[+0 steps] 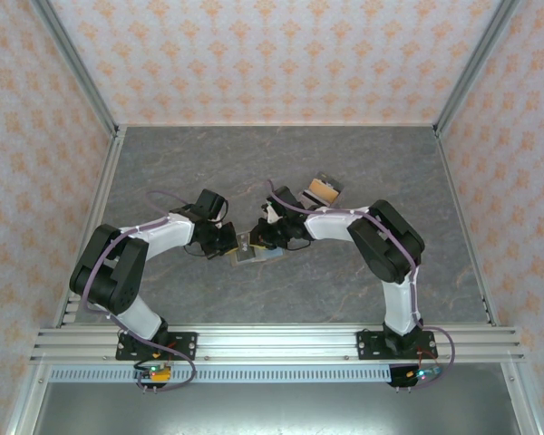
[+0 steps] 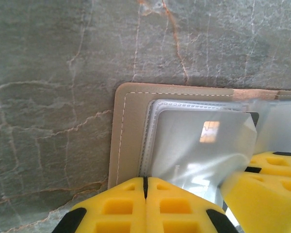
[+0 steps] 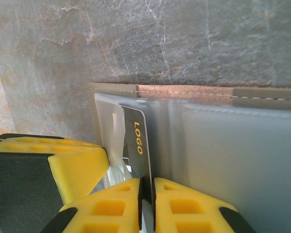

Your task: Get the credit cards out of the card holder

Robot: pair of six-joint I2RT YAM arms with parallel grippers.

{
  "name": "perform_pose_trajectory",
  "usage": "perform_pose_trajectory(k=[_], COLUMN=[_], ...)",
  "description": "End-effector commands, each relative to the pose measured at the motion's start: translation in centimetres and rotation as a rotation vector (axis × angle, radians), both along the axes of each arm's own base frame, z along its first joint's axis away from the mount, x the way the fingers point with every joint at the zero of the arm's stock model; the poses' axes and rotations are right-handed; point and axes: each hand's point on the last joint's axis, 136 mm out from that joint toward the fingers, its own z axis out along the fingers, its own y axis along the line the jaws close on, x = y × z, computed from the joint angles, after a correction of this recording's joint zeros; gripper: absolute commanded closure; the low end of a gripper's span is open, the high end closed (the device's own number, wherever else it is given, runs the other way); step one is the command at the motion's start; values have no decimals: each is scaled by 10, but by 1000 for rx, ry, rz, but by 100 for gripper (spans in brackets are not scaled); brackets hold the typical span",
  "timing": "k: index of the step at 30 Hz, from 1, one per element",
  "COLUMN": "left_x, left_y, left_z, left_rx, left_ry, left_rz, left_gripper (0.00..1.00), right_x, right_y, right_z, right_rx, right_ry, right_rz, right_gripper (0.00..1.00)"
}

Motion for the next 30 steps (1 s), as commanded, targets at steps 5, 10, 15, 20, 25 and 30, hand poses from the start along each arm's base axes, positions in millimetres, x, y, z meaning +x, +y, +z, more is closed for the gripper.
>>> perform_pose_trajectory(k=[5,10,15,20,25,30], left_x=[-5,-4,-5,-5,-3,0], left_y=[5,7,9,10,9,10], left_z=[-5,-2,0,1,3,16], left_rx=[53,66,75,76,71,75], left_ry=[20,15,13,14,7,-21], left_rz=[-22,-25,-23,-23,-20,-15], left_gripper=[96,95,93,92,92,89], right_x=[5,11,15,17,17,21], right_y=[0,-16,-32,-45,-47,-49], right_z=[7,7,6,6,11,29], right_rx=[-1,-42,-77,-105,-107,-94], right_ry=[-49,-73,-88,-102,-119,-183], right_rz=[-13,-45,-70,-90,-84,-84], right_gripper=[94,96,96,96,96,99])
